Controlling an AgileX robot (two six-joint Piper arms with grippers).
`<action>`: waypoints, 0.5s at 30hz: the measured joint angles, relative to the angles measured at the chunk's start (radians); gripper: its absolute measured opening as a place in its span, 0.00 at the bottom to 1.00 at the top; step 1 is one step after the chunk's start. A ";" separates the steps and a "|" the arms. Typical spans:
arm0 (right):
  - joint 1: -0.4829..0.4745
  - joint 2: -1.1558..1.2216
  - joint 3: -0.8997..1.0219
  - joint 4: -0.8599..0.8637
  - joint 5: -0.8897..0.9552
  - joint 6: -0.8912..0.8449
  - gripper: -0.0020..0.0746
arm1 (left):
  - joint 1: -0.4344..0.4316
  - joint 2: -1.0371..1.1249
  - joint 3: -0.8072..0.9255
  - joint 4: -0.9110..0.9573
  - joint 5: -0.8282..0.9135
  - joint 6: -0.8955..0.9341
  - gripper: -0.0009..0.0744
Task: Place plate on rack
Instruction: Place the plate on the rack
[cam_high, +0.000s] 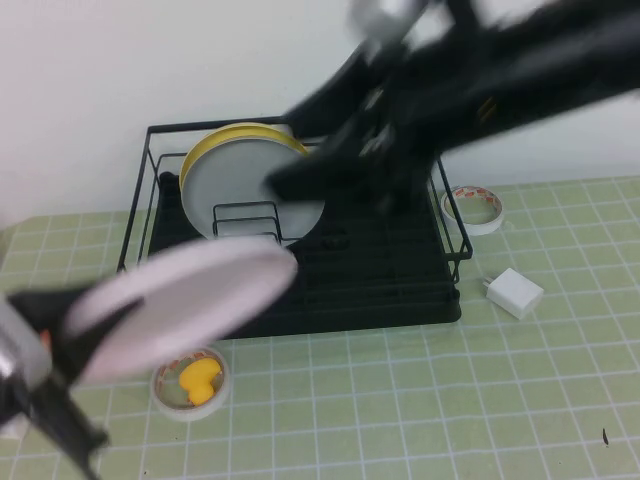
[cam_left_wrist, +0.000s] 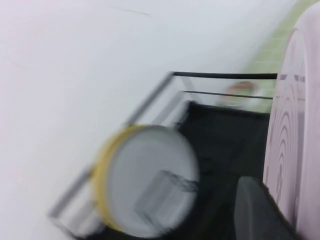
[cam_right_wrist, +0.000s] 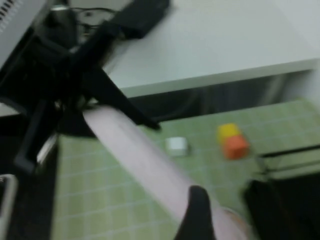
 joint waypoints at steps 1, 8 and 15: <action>-0.014 -0.013 -0.020 -0.035 0.010 0.023 0.72 | 0.000 0.016 -0.028 -0.003 -0.018 0.026 0.17; -0.126 -0.103 -0.076 -0.210 0.118 0.100 0.26 | 0.000 0.257 -0.270 -0.020 -0.028 0.184 0.17; -0.144 -0.107 -0.076 -0.366 0.211 0.168 0.04 | 0.000 0.597 -0.514 -0.025 -0.008 0.358 0.17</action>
